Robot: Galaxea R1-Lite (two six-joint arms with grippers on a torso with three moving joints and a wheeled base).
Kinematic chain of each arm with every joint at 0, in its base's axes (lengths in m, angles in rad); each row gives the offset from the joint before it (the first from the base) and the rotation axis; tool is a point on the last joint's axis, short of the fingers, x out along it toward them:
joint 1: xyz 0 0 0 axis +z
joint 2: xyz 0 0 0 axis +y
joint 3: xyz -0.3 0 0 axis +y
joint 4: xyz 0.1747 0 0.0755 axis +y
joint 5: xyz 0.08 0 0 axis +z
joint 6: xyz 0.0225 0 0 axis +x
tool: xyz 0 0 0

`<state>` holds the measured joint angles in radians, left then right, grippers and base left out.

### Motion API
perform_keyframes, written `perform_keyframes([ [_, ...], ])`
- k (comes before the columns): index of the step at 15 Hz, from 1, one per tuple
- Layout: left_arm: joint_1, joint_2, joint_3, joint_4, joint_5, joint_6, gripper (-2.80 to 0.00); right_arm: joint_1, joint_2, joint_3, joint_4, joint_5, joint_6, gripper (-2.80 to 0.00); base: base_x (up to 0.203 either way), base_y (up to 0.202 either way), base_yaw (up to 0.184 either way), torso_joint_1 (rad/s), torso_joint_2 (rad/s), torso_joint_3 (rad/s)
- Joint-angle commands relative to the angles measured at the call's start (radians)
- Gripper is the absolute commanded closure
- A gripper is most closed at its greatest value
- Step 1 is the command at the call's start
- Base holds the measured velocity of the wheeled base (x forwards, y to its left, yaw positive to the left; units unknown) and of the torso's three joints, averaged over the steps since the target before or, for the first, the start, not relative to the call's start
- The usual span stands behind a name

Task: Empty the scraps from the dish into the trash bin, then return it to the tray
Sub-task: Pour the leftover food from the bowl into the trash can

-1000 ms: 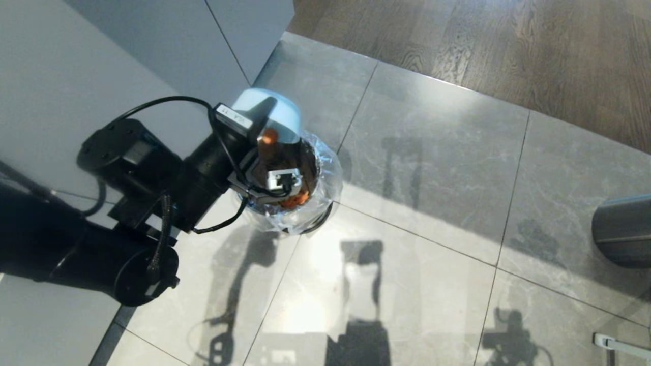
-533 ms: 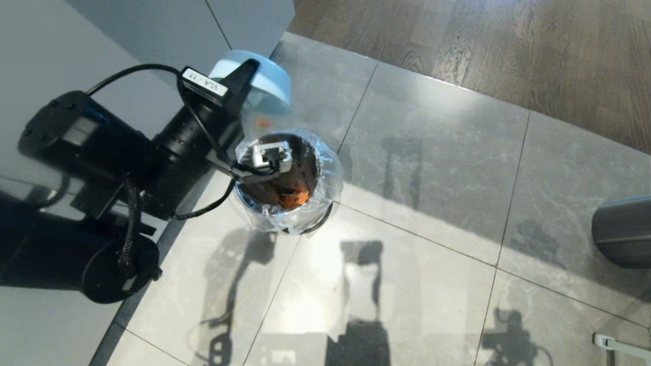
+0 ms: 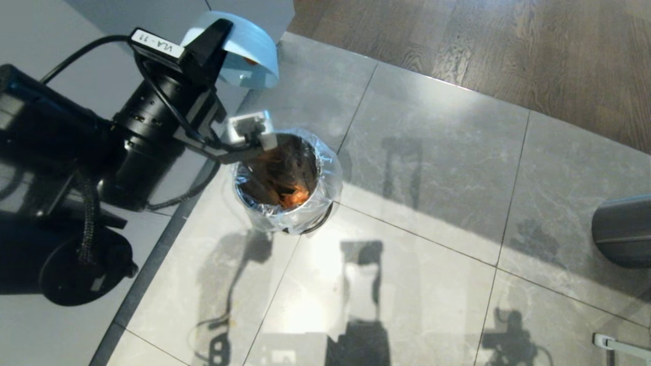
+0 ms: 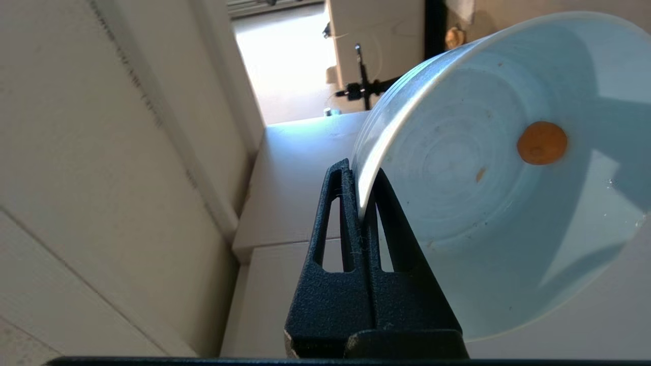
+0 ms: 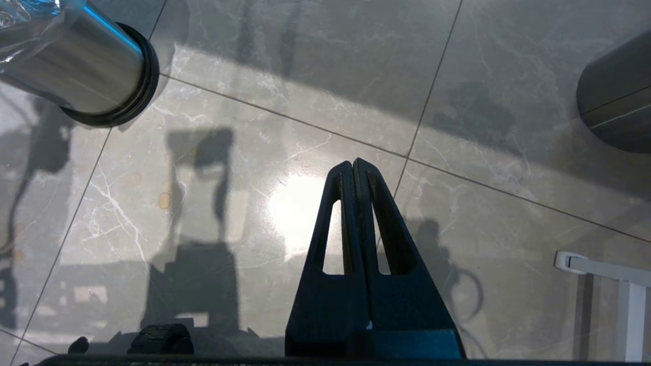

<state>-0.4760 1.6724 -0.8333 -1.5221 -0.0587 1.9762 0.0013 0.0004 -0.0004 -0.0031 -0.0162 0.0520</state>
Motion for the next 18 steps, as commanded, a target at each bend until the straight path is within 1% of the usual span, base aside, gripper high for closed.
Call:
perform_keyframes([
  [1,-0.009,-0.046,0.007,-0.048,0.025,-0.006,0.00,0.000,0.000,0.000,-0.002,0.001,0.000,0.00,0.000,0.000,0.000,0.000,0.00,0.000],
  [2,-0.013,-0.062,0.002,-0.048,0.037,-0.015,0.00,0.000,0.000,0.000,-0.002,-0.001,0.000,0.00,0.000,0.000,0.000,0.000,0.00,0.000],
  [4,-0.022,-0.078,0.059,-0.048,0.054,-0.015,0.00,0.000,0.000,0.000,0.000,0.000,0.000,0.00,0.000,0.000,0.000,0.000,0.00,0.000],
  [6,-0.049,-0.120,0.066,-0.048,0.067,0.008,0.00,0.000,0.000,0.000,0.000,0.001,0.000,0.00,0.000,0.000,0.000,0.000,0.00,0.000],
  [7,-0.054,-0.140,0.054,-0.048,0.067,0.009,0.00,0.000,0.000,0.000,-0.002,-0.001,0.000,0.00,0.000,0.000,0.000,0.000,0.00,0.000],
  [9,-0.066,-0.157,0.095,-0.048,0.069,0.004,0.00,0.000,0.000,-0.001,-0.001,0.001,0.000,0.00,0.000,0.000,0.000,0.000,0.00,0.000],
  [10,-0.071,-0.171,0.081,-0.048,0.064,0.006,0.00,0.000,0.000,0.000,0.000,0.000,0.000,0.00,0.000,0.000,0.000,0.000,0.00,0.000],
  [11,-0.077,-0.177,0.083,-0.048,0.059,0.015,0.00,0.000,0.000,0.000,-0.001,0.000,0.000,0.00,0.000,0.000,0.000,0.000,0.00,0.000],
  [12,-0.088,-0.182,0.118,-0.048,0.057,0.024,0.00,0.000,0.000,0.000,0.000,0.001,0.000,0.00,0.000,0.000,0.000,0.000,0.00,0.000],
  [13,-0.095,-0.184,0.128,-0.048,0.057,0.029,0.00,0.000,0.000,0.000,0.000,-0.001,0.000,0.00,0.000,0.000,0.000,0.000,0.00,0.000],
  [14,-0.105,-0.184,0.114,-0.048,0.057,0.030,0.00,0.000,0.000,0.000,-0.001,0.001,0.000,0.00,0.000,0.000,0.000,0.000,0.00,0.000],
  [16,-0.108,-0.185,0.138,-0.048,0.059,0.032,0.00,0.000,0.000,0.000,-0.001,0.001,0.000,0.00,0.000,0.000,0.000,0.000,0.00,0.000],
  [17,-0.108,-0.188,0.160,-0.048,0.065,0.032,0.00,0.000,0.000,0.000,-0.001,0.001,0.000,0.00,0.000,0.000,0.000,0.000,0.00,0.000],
  [18,-0.107,-0.201,0.182,-0.048,0.092,0.033,0.00,0.000,0.000,0.000,-0.001,-0.001,0.000,0.00,0.000,0.000,0.000,0.000,0.00,0.000],
])
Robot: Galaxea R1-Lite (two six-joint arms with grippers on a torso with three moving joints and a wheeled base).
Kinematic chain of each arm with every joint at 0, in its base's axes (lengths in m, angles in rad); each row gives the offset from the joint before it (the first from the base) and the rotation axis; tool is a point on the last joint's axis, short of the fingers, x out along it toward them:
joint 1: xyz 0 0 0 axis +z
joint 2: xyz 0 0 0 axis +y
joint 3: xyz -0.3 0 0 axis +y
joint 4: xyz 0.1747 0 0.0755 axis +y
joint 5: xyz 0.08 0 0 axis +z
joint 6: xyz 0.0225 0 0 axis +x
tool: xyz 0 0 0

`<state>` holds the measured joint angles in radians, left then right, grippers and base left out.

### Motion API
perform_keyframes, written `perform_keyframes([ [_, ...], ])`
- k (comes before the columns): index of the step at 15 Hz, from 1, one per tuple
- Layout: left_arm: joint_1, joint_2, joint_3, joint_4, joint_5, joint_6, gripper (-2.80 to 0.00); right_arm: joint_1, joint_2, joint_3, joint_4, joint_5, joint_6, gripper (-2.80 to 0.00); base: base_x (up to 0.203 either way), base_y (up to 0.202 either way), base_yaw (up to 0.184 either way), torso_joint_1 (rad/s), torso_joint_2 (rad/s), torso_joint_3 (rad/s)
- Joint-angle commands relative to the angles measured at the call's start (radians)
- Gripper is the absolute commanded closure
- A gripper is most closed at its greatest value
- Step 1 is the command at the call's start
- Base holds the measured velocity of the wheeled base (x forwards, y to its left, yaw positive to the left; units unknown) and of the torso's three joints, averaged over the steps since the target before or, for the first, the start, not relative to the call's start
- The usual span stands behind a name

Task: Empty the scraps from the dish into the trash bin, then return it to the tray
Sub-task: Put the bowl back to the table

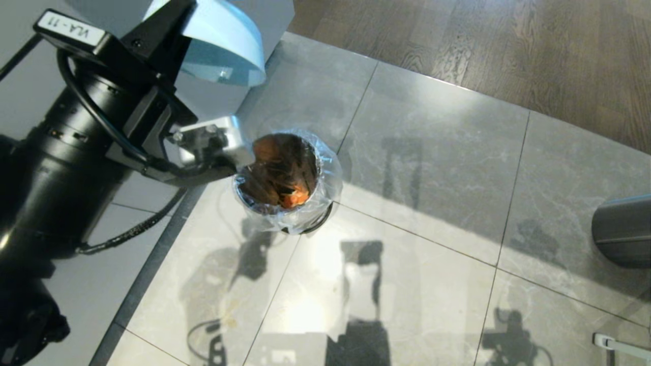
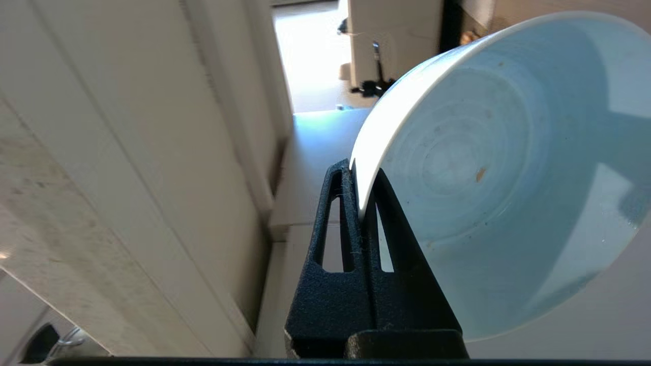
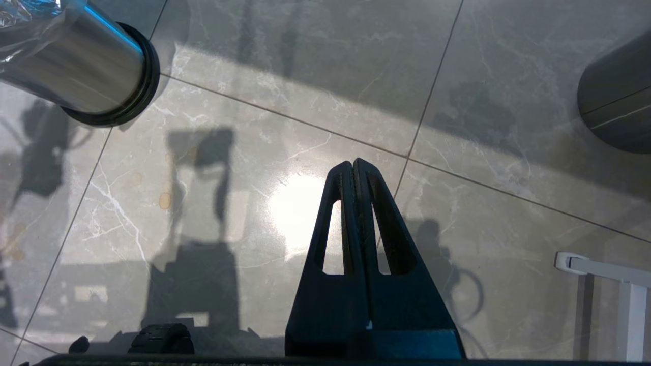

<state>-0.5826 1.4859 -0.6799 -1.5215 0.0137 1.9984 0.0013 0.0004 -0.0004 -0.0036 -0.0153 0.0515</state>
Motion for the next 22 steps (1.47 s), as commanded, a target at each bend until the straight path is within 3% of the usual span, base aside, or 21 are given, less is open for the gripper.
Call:
perform_keyframes([
  [1,0.000,-0.031,0.061,-0.049,0.068,0.011,0.00,0.000,0.000,0.000,-0.001,0.000,0.001,0.00,0.000,0.000,0.000,0.000,0.00,0.000],
  [4,0.000,-0.114,0.174,-0.049,0.311,0.006,0.00,0.000,0.000,0.000,-0.001,0.000,0.001,0.00,0.000,0.000,0.000,0.000,0.00,0.000],
  [6,0.001,-0.164,0.193,0.021,0.446,-0.011,0.00,0.000,0.000,0.000,-0.001,0.000,0.001,0.00,0.000,0.000,0.000,0.000,0.00,0.000],
  [8,0.002,-0.202,0.197,0.186,0.560,-0.153,0.00,0.000,0.000,-0.001,0.000,-0.001,0.001,0.00,0.000,0.000,0.000,0.000,0.00,0.000],
  [10,0.015,-0.232,0.202,0.369,0.617,-0.381,0.00,0.000,0.000,0.000,-0.001,0.000,0.001,0.00,0.000,0.000,0.000,0.000,0.00,0.000],
  [11,0.025,-0.242,0.204,0.459,0.626,-0.515,0.00,0.000,0.000,0.000,-0.001,-0.002,0.001,0.00,0.000,0.000,0.000,0.000,0.00,0.000],
  [14,0.034,-0.271,0.237,0.731,0.625,-1.030,0.00,0.000,0.000,0.000,0.000,-0.001,0.001,0.00,0.000,0.000,0.000,0.000,0.00,0.000],
  [16,0.038,-0.310,0.262,0.936,0.576,-1.352,0.00,0.000,0.000,0.000,0.000,-0.001,0.001,0.00,0.000,0.000,0.000,0.000,0.00,0.000],
  [17,0.046,-0.335,0.272,1.019,0.535,-1.480,0.00,0.000,0.000,0.000,0.001,0.000,0.001,0.00,0.000,0.000,0.000,0.000,0.00,0.000],
  [19,0.078,-0.398,0.332,1.098,0.435,-1.663,0.00,0.000,0.000,-0.001,-0.001,-0.002,0.001,0.00,0.000,0.000,0.000,0.000,0.00,0.000],
  [22,0.218,-0.517,0.397,1.138,0.298,-1.733,0.00,0.000,0.000,0.000,-0.001,-0.002,0.001,0.00,0.000,0.000,0.000,0.000,0.00,0.000],
])
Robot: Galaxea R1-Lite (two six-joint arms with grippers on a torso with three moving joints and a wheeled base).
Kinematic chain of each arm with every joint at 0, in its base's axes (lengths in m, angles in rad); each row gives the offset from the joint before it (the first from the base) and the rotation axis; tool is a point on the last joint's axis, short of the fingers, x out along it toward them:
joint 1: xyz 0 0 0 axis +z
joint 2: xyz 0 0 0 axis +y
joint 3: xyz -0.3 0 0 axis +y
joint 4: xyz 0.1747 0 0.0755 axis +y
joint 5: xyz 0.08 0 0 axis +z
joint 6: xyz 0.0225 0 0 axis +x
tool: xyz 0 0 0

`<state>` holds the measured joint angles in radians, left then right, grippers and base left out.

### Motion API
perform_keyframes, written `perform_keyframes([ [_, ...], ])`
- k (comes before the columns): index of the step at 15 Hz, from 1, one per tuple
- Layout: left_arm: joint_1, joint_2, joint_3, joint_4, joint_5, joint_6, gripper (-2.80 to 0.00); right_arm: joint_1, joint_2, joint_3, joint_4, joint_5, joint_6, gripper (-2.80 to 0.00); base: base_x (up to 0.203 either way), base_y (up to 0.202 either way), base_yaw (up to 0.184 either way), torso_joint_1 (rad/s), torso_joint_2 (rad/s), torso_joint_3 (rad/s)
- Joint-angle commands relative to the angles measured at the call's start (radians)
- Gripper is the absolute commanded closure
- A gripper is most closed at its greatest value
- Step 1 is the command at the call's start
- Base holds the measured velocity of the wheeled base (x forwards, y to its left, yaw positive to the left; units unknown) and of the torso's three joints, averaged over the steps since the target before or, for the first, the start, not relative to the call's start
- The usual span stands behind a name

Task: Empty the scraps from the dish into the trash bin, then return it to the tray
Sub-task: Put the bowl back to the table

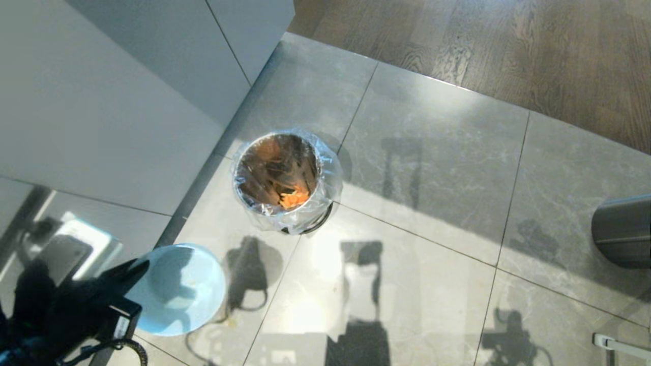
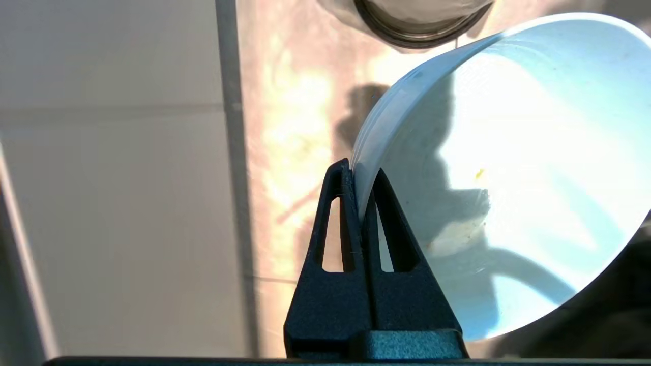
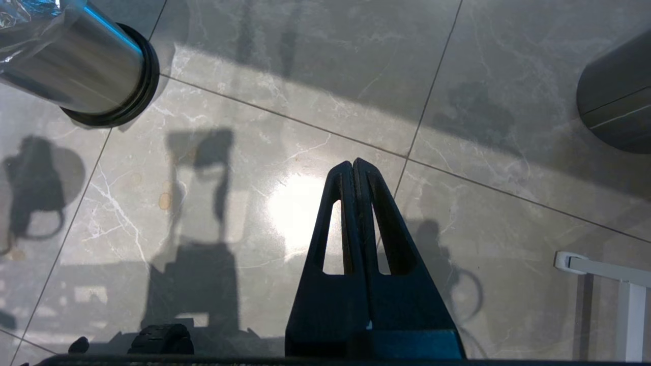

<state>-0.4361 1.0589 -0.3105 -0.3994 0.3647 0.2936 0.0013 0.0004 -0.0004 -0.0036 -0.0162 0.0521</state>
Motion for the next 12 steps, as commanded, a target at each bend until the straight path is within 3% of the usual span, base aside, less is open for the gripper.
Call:
perform_keyframes([
  [1,0.134,-0.122,0.039,0.043,-0.108,-0.034,0.00,0.000,0.000,0.000,-0.001,0.001,0.000,0.00,0.000,0.000,0.000,0.000,0.00,0.000],
  [3,0.251,-0.208,0.089,0.066,-0.242,-0.045,0.00,0.000,0.000,0.000,0.000,0.000,0.000,0.00,0.000,0.000,0.000,0.000,0.00,0.000],
  [5,0.311,-0.309,0.150,0.075,-0.314,-0.051,0.00,0.000,0.000,0.000,-0.001,-0.001,0.000,0.00,0.000,0.000,0.000,0.000,0.00,0.000],
  [9,0.387,-0.567,0.283,0.095,-0.340,-0.068,0.00,0.000,0.000,0.000,0.001,0.001,0.000,0.00,0.000,0.000,0.000,0.000,0.00,0.000],
  [12,0.434,-0.763,0.304,0.232,-0.344,-0.108,0.00,0.000,0.000,0.000,0.001,0.001,0.000,0.00,0.000,0.000,0.000,0.000,0.00,0.000],
])
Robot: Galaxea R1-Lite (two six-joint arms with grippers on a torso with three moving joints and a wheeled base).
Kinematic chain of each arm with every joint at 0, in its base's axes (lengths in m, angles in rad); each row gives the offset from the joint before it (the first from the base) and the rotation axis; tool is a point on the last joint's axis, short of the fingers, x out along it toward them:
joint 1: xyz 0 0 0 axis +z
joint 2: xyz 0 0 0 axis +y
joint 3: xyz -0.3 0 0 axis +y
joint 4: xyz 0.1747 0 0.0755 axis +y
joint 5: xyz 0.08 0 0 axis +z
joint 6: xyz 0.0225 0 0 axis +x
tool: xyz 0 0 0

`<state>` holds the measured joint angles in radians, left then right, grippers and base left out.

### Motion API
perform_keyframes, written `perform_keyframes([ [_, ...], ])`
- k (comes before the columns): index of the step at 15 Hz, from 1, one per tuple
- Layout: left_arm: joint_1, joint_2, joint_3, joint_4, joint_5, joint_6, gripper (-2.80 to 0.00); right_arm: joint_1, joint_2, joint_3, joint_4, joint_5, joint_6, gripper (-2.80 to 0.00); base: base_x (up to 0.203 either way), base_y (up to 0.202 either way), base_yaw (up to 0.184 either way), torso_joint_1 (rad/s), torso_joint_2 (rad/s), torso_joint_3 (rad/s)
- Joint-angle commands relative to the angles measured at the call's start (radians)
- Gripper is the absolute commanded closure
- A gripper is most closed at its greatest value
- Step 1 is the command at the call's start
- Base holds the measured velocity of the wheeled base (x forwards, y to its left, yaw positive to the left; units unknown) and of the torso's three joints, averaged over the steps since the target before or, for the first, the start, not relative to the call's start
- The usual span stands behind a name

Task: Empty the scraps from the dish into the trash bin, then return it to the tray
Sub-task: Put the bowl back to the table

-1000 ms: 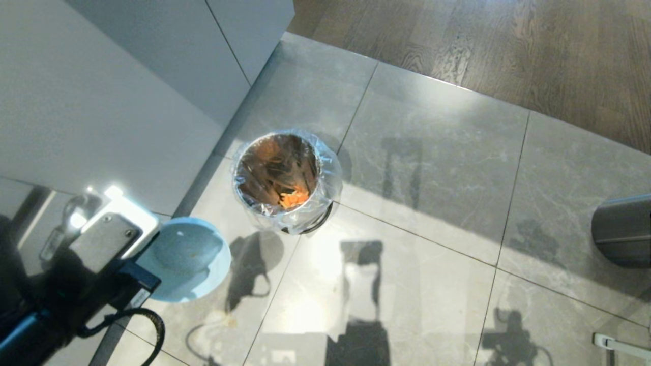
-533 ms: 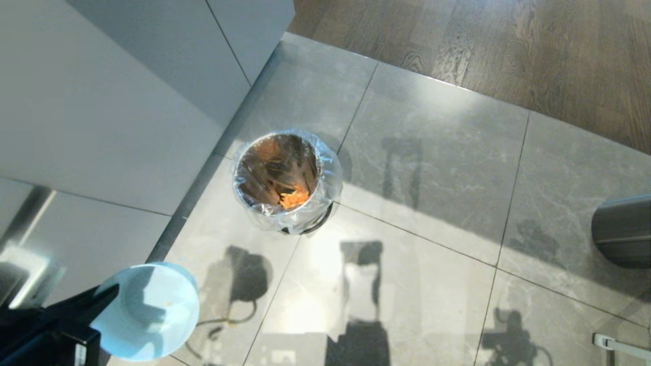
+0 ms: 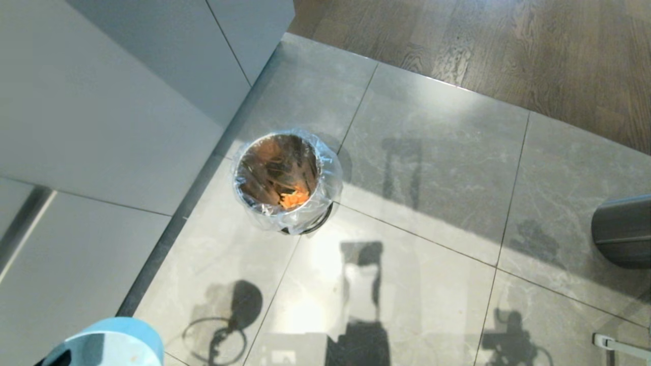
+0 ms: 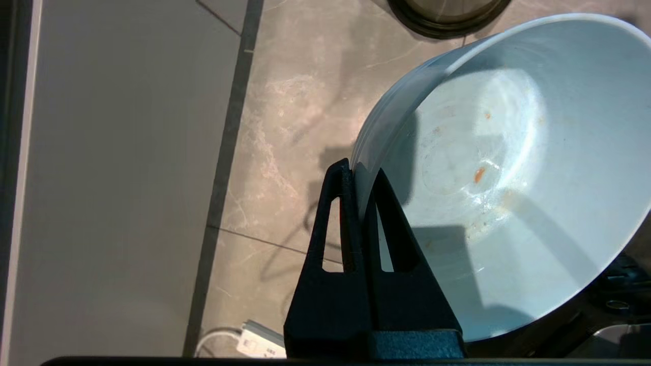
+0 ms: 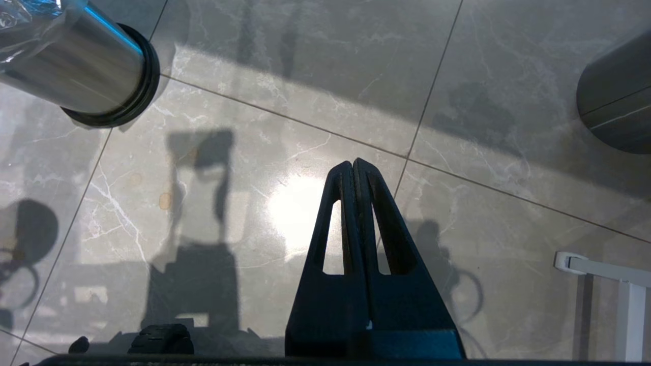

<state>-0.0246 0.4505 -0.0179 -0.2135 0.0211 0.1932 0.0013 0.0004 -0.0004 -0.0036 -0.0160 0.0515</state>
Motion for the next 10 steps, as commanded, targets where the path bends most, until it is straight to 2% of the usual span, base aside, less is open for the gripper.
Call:
perform_keyframes([
  [1,0.034,-0.208,0.015,0.098,-0.001,-0.018,0.00,0.000,0.000,0.000,0.000,-0.001,0.001,0.00,0.000,0.000,0.000,0.000,0.00,0.000],
  [2,0.045,-0.236,0.017,0.142,-0.002,-0.027,0.00,0.000,0.000,-0.001,0.000,-0.001,0.001,0.00,0.000,0.000,0.000,0.000,0.00,0.000],
  [5,0.039,-0.276,0.018,0.149,-0.005,-0.031,0.00,0.000,0.000,0.000,0.001,0.000,0.001,0.00,0.000,0.000,0.000,0.000,0.00,0.000],
  [7,0.035,-0.320,0.018,0.161,-0.044,-0.038,0.00,0.000,0.000,-0.001,-0.001,-0.001,0.001,0.00,0.000,0.000,0.000,0.000,0.00,0.000],
  [10,0.029,-0.430,0.018,0.196,-0.065,-0.088,0.00,0.000,0.000,0.000,0.000,-0.001,0.001,0.00,0.000,0.000,0.000,0.000,0.00,0.000],
])
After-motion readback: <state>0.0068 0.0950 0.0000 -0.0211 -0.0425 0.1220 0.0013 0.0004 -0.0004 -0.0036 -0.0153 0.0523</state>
